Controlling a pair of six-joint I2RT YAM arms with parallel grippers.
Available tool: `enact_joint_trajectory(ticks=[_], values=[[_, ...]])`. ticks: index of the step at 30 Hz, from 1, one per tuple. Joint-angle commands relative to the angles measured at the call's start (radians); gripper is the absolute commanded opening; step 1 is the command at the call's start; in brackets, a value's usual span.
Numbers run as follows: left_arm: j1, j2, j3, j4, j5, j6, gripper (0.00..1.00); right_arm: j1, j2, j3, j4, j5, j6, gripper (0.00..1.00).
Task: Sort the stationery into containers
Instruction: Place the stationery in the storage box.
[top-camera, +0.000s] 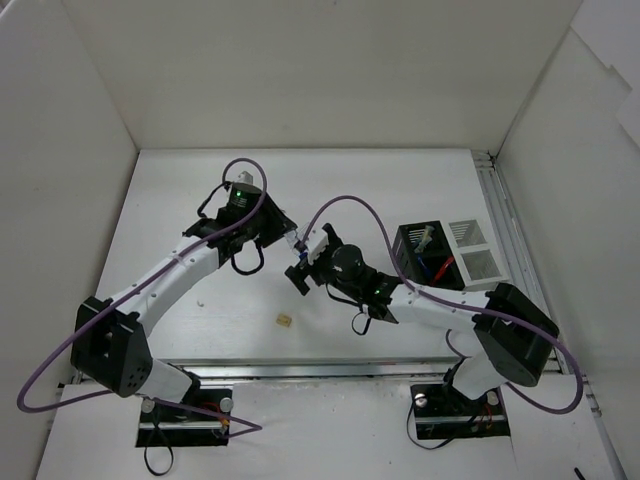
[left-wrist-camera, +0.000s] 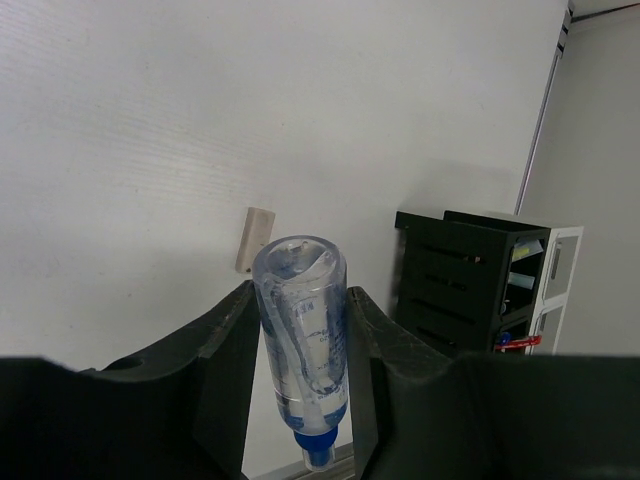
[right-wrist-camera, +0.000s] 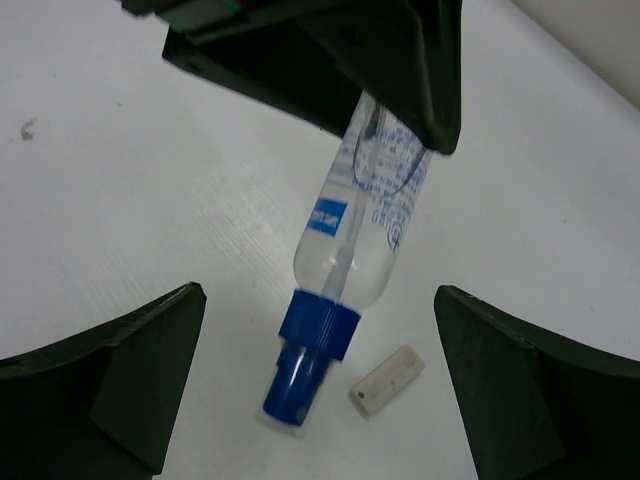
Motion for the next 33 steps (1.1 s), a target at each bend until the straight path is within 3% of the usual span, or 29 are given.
enact_joint_trajectory(ticks=[1,2,6,7,9,10,13,15,17,18,19,22,23,24,28,30,33], values=[[-0.019,-0.047,0.006,0.086,0.003,-0.041,0.00,0.012,0.029,0.093,0.185,0.077,-0.019,0.96],[-0.019,-0.052,0.003,0.102,0.000,-0.040,0.00,0.009,0.055,0.103,0.186,0.094,-0.022,0.94],[-0.019,-0.044,-0.005,0.105,-0.001,-0.043,0.00,0.008,0.110,0.144,0.211,0.177,0.001,0.68],[-0.019,-0.044,-0.005,0.108,0.002,-0.043,0.00,0.008,0.116,0.149,0.223,0.186,0.000,0.55],[-0.019,-0.041,-0.008,0.117,0.018,-0.037,0.00,0.008,0.126,0.153,0.235,0.192,0.001,0.42],[-0.019,-0.042,-0.014,0.123,0.022,-0.035,0.00,0.012,0.126,0.155,0.237,0.194,0.000,0.30],[-0.019,-0.049,-0.017,0.134,0.034,-0.023,0.00,0.008,0.100,0.146,0.236,0.191,0.003,0.19],[-0.019,-0.053,-0.019,0.143,0.045,-0.007,0.05,0.005,0.080,0.135,0.236,0.183,0.001,0.11],[-0.019,-0.064,-0.020,0.163,0.055,0.005,0.17,0.005,0.045,0.113,0.236,0.174,0.001,0.00],[-0.019,-0.067,-0.022,0.174,0.064,0.022,0.23,0.001,0.031,0.107,0.236,0.165,-0.003,0.00],[-0.019,-0.072,-0.020,0.181,0.071,0.029,0.41,-0.005,0.018,0.092,0.234,0.156,-0.007,0.00],[-0.019,-0.079,-0.003,0.169,0.071,0.074,0.74,-0.039,-0.046,0.057,0.214,0.131,-0.016,0.00],[-0.019,-0.088,0.003,0.145,0.062,0.088,0.92,-0.063,-0.084,0.055,0.184,0.081,-0.017,0.00],[0.001,-0.095,0.006,0.139,0.060,0.104,0.99,-0.079,-0.103,0.057,0.145,0.062,-0.028,0.00],[0.079,-0.163,0.029,0.047,0.019,0.221,1.00,-0.185,-0.166,0.231,-0.389,0.011,-0.134,0.00],[0.122,-0.223,0.011,0.034,-0.004,0.252,1.00,-0.243,-0.167,0.353,-0.666,0.087,-0.232,0.00],[0.154,-0.277,-0.028,0.027,-0.037,0.307,1.00,-0.329,-0.187,0.458,-0.909,0.117,-0.414,0.00]])
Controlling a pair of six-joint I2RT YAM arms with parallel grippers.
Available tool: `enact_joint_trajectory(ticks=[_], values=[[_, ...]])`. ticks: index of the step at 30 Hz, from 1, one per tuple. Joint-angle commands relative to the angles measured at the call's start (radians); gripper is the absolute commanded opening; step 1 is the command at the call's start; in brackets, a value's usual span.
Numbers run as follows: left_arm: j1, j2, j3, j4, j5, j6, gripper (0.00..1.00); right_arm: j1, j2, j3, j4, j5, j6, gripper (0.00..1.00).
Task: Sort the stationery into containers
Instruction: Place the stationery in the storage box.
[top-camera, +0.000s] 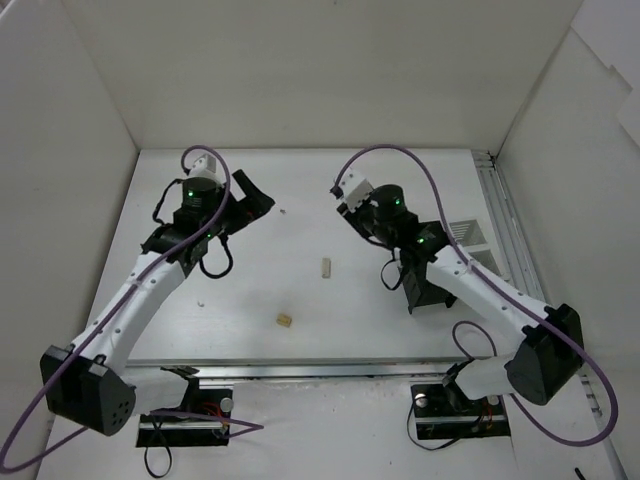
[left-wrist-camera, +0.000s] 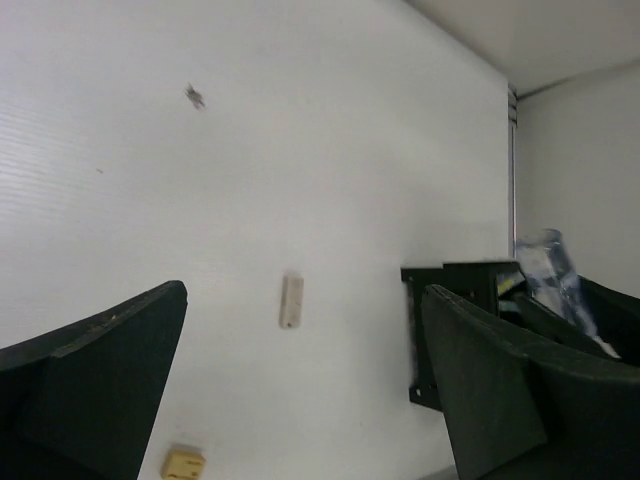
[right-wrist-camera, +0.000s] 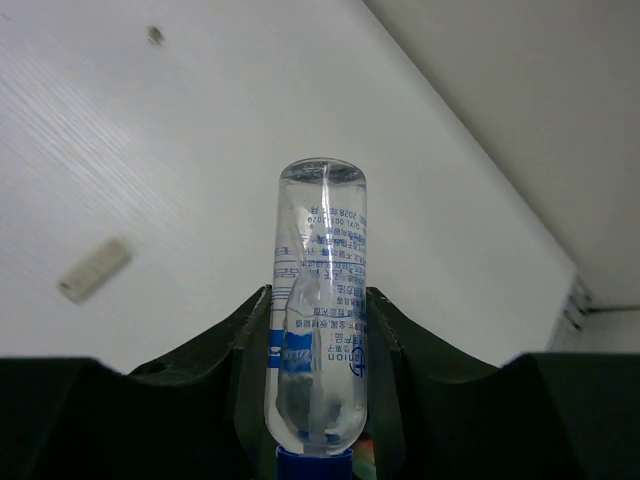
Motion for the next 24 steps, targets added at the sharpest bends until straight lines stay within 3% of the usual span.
enact_joint_trajectory(ticks=[1,5,9,12,15,24], values=[[0.045,-0.117,-0.001,-0.016,-0.087,0.115,1.00,-0.086,-0.081,0.155,-0.398,0.020,-0.299,0.00],[0.071,-0.153,-0.017,-0.071,-0.136,0.163,1.00,-0.213,-0.079,0.336,-0.762,-0.092,-0.473,0.00],[0.080,-0.166,-0.082,-0.044,-0.136,0.238,1.00,-0.293,-0.025,0.488,-1.004,-0.129,-0.630,0.03],[0.090,-0.167,-0.119,-0.066,-0.127,0.270,1.00,-0.347,0.107,0.586,-1.222,-0.062,-0.684,0.03],[0.090,-0.177,-0.159,-0.085,-0.124,0.290,1.00,-0.409,0.199,0.672,-1.340,0.048,-0.681,0.03],[0.099,-0.236,-0.233,-0.126,-0.087,0.321,1.00,-0.522,0.386,0.806,-1.376,0.154,-0.745,0.02]])
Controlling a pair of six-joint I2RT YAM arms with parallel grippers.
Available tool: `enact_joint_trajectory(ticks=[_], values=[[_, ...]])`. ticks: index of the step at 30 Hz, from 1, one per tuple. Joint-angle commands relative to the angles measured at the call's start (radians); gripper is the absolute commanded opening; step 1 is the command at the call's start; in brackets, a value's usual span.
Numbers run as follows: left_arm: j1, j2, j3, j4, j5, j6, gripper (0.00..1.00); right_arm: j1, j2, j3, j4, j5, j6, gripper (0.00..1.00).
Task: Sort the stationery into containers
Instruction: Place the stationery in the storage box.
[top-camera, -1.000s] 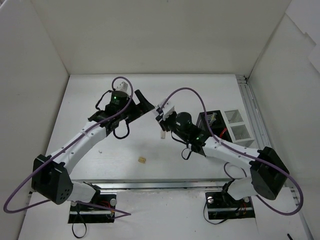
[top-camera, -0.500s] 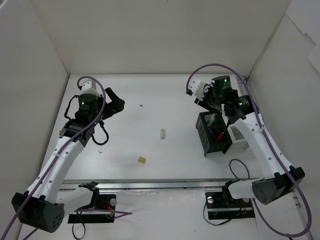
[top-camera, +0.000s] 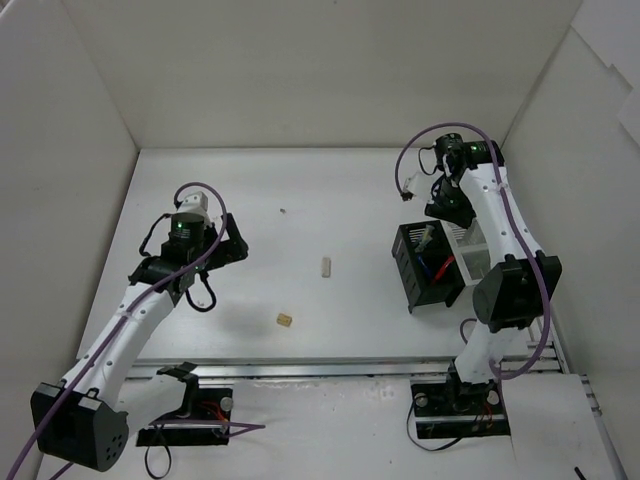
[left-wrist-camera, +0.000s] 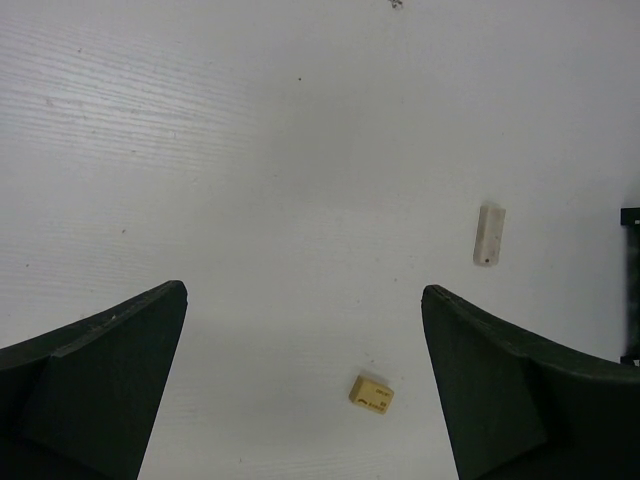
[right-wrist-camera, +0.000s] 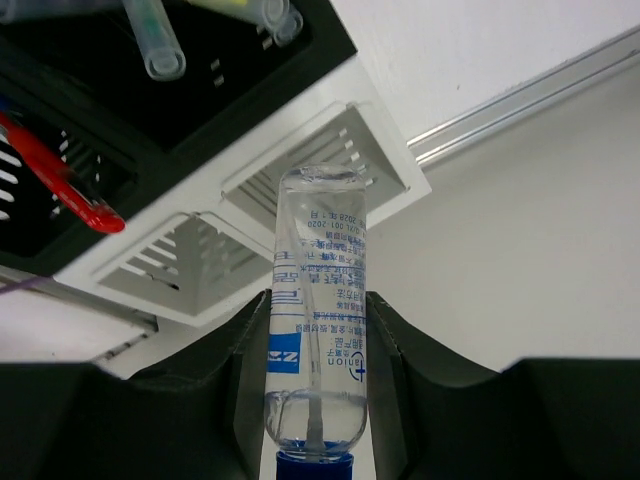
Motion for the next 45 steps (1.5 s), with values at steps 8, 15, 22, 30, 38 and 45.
enact_joint_trajectory(ticks=[8,15,22,30,38,45], values=[[0.009,-0.001,0.009,-0.084,0.005,0.036,1.00,-0.059,-0.026,-0.045,-0.072,0.123,-0.113,0.05],[0.009,0.041,0.003,-0.073,0.060,0.037,1.00,-0.081,0.054,-0.048,-0.016,0.141,-0.089,0.11],[-0.029,0.064,0.015,-0.076,0.062,0.059,1.00,-0.082,0.109,-0.066,0.053,0.180,-0.060,0.37],[-0.047,0.064,-0.006,-0.041,0.082,0.071,1.00,-0.081,0.036,-0.130,0.159,0.213,-0.055,0.74],[-0.069,0.016,-0.047,0.002,0.126,0.108,1.00,-0.020,-0.107,-0.059,0.198,0.219,0.006,0.98],[-0.141,0.031,-0.060,0.045,0.154,0.129,1.00,0.111,-0.240,-0.037,0.359,0.100,0.263,0.98]])
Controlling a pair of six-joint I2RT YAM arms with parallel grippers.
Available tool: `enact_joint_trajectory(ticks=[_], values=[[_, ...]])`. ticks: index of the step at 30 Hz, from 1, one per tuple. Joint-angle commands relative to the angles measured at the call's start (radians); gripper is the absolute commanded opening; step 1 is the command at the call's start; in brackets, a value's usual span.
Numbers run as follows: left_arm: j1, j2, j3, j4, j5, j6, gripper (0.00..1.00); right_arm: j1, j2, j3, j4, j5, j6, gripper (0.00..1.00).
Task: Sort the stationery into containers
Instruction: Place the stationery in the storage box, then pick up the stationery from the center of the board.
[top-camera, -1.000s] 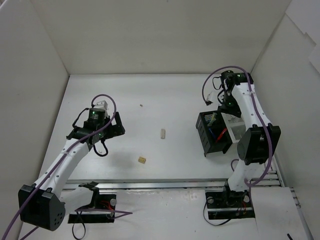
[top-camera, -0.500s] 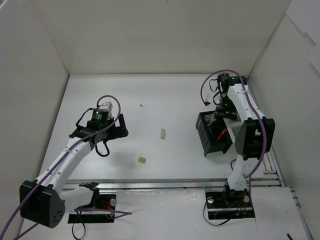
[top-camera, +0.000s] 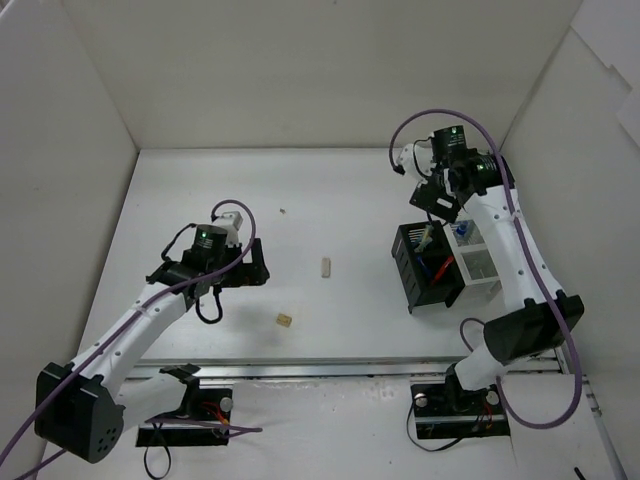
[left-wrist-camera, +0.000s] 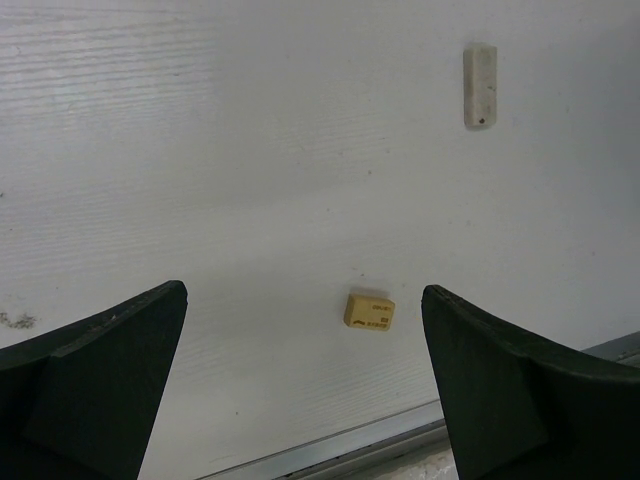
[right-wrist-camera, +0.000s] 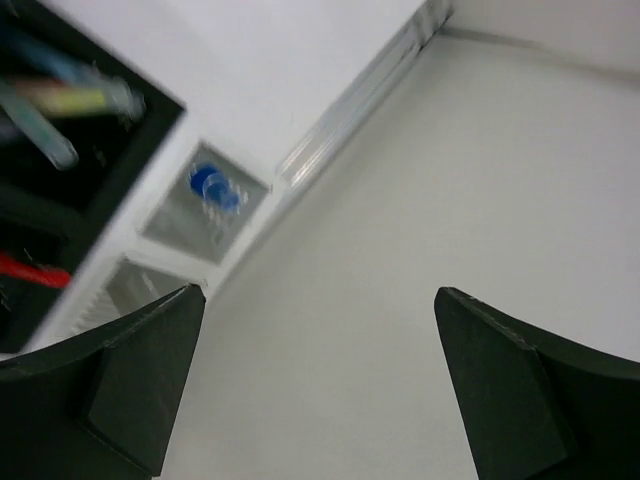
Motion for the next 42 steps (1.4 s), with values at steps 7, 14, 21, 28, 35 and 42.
enact_joint_trajectory(ticks=[7,14,21,28,35,42], values=[[-0.090,-0.026,0.033,0.062,-0.038,0.023,1.00,0.107,-0.151,-0.148,0.598,-0.372,0.930,0.98],[-0.100,-0.135,0.025,0.021,-0.204,-0.012,1.00,0.386,-0.128,-0.477,0.878,-0.135,1.151,0.98],[-0.100,-0.175,0.053,0.042,-0.279,-0.018,1.00,0.563,0.067,-0.543,0.949,0.039,1.377,0.98],[-0.100,-0.174,0.033,0.034,-0.269,-0.030,1.00,0.650,0.285,-0.485,0.906,0.203,1.473,0.95],[-0.100,-0.181,0.027,0.028,-0.278,-0.035,1.00,0.656,0.322,-0.538,0.898,0.197,1.524,0.59],[-0.100,-0.158,0.031,0.048,-0.265,-0.027,1.00,0.631,0.344,-0.534,0.898,0.156,1.538,0.33]])
